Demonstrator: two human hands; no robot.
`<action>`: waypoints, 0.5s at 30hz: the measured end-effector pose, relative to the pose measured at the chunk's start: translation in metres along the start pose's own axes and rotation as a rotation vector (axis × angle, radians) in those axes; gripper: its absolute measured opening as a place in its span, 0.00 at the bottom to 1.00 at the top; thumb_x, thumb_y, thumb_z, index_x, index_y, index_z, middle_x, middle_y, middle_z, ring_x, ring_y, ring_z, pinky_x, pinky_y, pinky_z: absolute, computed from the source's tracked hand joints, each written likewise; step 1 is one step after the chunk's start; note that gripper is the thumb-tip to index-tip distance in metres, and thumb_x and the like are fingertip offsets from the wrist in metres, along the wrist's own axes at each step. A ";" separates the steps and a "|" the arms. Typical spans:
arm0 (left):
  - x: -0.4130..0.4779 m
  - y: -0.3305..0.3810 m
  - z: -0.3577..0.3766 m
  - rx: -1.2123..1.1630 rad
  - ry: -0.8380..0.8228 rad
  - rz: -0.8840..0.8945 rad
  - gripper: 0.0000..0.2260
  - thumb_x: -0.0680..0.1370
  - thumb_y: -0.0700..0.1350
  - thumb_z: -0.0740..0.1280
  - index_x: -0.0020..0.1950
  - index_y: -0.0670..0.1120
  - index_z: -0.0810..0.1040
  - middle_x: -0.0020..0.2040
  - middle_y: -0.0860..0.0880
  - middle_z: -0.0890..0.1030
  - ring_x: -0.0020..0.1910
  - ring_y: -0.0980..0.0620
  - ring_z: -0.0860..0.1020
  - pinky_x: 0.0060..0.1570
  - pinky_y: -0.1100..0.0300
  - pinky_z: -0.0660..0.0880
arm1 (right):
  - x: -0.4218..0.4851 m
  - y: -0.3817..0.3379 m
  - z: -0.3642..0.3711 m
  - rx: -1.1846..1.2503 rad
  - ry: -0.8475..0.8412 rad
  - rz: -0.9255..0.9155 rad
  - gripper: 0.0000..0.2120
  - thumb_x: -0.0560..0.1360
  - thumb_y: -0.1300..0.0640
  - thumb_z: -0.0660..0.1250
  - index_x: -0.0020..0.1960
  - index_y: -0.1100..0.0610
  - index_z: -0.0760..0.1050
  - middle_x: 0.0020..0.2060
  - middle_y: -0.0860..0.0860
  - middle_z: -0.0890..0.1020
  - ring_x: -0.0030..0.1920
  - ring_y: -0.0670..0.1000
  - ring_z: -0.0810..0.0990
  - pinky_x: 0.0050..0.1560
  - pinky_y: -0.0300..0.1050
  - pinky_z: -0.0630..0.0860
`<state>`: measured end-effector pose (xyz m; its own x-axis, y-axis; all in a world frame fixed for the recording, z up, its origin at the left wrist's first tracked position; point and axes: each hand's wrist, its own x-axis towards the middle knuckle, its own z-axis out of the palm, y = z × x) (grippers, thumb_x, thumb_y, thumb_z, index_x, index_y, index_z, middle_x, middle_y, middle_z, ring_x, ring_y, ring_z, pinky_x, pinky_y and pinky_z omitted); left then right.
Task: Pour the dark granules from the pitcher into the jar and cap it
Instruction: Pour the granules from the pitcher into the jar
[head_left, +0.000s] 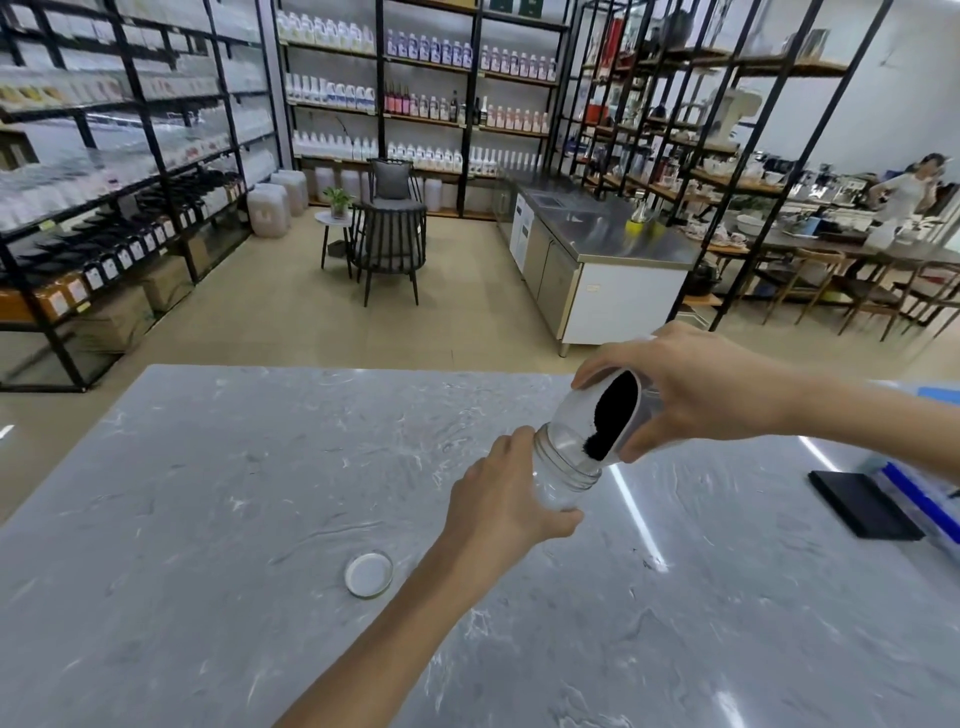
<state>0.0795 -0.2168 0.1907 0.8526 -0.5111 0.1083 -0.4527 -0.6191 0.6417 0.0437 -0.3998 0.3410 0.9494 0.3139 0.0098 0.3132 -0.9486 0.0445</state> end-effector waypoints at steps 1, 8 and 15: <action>0.000 0.000 0.000 0.003 0.000 -0.003 0.33 0.70 0.60 0.76 0.69 0.51 0.69 0.61 0.52 0.77 0.56 0.46 0.80 0.51 0.52 0.77 | 0.002 -0.002 -0.001 -0.026 -0.004 -0.007 0.32 0.63 0.40 0.79 0.64 0.41 0.72 0.40 0.21 0.67 0.41 0.34 0.71 0.49 0.22 0.55; 0.002 -0.004 -0.002 -0.009 0.005 -0.021 0.32 0.70 0.61 0.76 0.68 0.51 0.69 0.61 0.51 0.77 0.56 0.45 0.79 0.48 0.53 0.73 | 0.011 -0.007 -0.002 -0.106 -0.024 -0.027 0.32 0.64 0.36 0.77 0.63 0.39 0.70 0.50 0.35 0.80 0.44 0.42 0.72 0.59 0.43 0.63; 0.005 -0.004 -0.003 -0.022 0.014 -0.038 0.32 0.70 0.61 0.76 0.68 0.51 0.69 0.60 0.52 0.77 0.56 0.46 0.79 0.49 0.53 0.74 | 0.017 -0.012 -0.005 -0.228 -0.057 -0.044 0.31 0.65 0.36 0.76 0.63 0.38 0.68 0.54 0.39 0.82 0.51 0.44 0.78 0.64 0.50 0.65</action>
<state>0.0866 -0.2155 0.1911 0.8729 -0.4788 0.0937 -0.4138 -0.6249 0.6621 0.0555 -0.3826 0.3455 0.9368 0.3459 -0.0534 0.3471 -0.8987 0.2681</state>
